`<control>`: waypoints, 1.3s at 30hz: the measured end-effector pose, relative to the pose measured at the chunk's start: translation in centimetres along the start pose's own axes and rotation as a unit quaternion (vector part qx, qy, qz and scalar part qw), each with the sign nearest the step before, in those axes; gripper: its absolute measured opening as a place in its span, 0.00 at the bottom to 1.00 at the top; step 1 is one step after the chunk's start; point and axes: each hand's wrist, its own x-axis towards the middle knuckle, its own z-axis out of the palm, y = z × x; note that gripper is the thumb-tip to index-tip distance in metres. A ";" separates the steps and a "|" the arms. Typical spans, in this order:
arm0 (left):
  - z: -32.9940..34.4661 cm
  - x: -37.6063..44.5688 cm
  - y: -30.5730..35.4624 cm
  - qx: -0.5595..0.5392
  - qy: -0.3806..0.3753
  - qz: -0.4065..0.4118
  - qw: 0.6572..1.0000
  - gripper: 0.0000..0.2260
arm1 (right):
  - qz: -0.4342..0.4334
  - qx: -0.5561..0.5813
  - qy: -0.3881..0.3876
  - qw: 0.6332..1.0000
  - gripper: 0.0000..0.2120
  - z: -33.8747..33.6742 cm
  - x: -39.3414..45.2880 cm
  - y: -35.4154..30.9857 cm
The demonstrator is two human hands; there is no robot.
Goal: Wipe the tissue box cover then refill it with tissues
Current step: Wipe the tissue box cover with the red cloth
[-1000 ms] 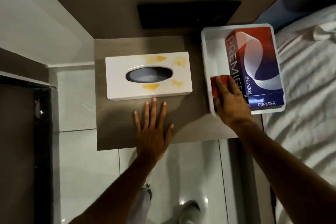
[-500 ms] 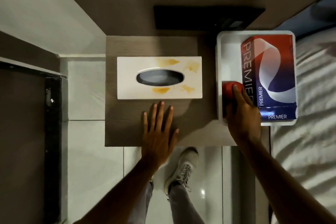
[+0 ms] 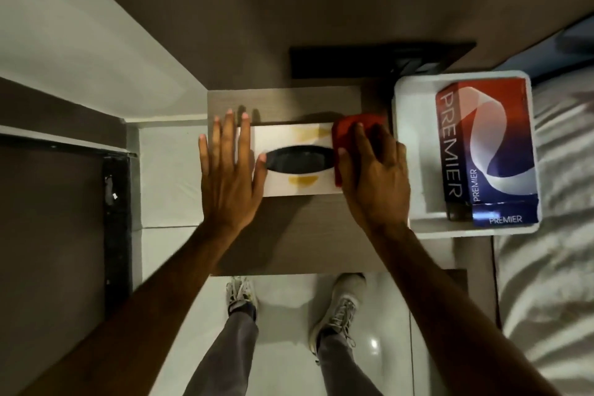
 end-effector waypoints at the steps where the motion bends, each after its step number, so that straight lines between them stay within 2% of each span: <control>1: 0.5 0.8 -0.5 0.000 -0.007 0.003 1.000 0.29 | -0.006 -0.024 0.043 0.999 0.27 0.3 0.2 0.1; 3: 1.3 1.7 -1.2 -0.012 -0.019 0.020 1.000 0.29 | -0.021 -0.057 0.116 0.991 0.24 0.8 0.9 0.3; 7: 1.8 1.7 -1.3 -0.057 -0.011 0.034 0.998 0.28 | -0.034 -0.008 0.060 0.998 0.30 2.8 2.4 -0.3; 12: 2.3 1.8 -1.5 -0.065 0.006 0.036 0.997 0.27 | 0.019 -0.010 0.102 0.995 0.32 4.8 3.1 -3.4; 14: 2.5 1.7 -1.6 -0.064 0.013 0.035 0.997 0.28 | -0.016 -0.021 0.079 0.997 0.32 5.5 3.6 -5.7; 16: 2.6 1.6 -1.8 -0.071 0.012 0.033 0.997 0.30 | -0.097 -0.042 0.040 0.994 0.32 6.1 3.7 -7.2; 19: 2.6 1.6 -1.7 -0.081 0.015 0.032 0.996 0.31 | -0.159 -0.046 0.014 0.986 0.31 5.7 3.7 -5.7; 22: 2.7 1.5 -1.7 -0.099 0.022 0.034 0.994 0.31 | -0.079 -0.016 0.048 0.996 0.31 5.1 3.5 -4.1; 25: 3.0 1.5 -1.8 -0.119 0.031 0.009 0.992 0.32 | 0.012 -0.009 0.092 0.996 0.29 6.4 3.6 -7.7; 26: 3.0 1.4 -1.8 -0.121 0.029 -0.004 0.992 0.32 | 0.004 -0.019 0.090 0.996 0.29 7.1 3.4 -9.3; 28: 3.1 1.4 -1.7 -0.107 0.018 -0.013 0.994 0.30 | -0.092 -0.042 0.061 0.993 0.29 7.9 2.9 -11.0; 30: 3.0 1.4 -1.6 -0.103 0.011 -0.014 0.994 0.29 | -0.179 -0.054 0.031 0.982 0.29 7.8 2.6 -10.0; 31: 2.8 1.4 -1.6 -0.118 0.010 -0.016 0.993 0.29 | -0.192 -0.058 0.027 0.979 0.29 7.5 2.7 -8.9; 32: 2.7 1.3 -1.6 -0.141 0.008 -0.016 0.990 0.29 | -0.177 -0.062 0.029 0.982 0.29 7.1 2.9 -7.7; 34: 2.5 1.1 -1.8 -0.190 0.000 -0.005 0.982 0.28 | -0.092 -0.044 0.047 0.994 0.30 6.5 3.4 -6.5; 36: 2.4 1.1 -2.0 -0.220 -0.006 0.006 0.975 0.28 | -0.022 -0.014 0.076 0.997 0.28 6.7 3.7 -7.9; 38: 2.4 1.3 -2.2 -0.235 -0.020 0.010 0.972 0.27 | -0.020 -0.023 0.090 0.996 0.27 7.8 3.4 -10.5; 39: 2.5 1.2 -2.3 -0.231 -0.026 0.017 0.973 0.27 | -0.056 -0.036 0.085 0.994 0.27 8.2 3.1 -11.4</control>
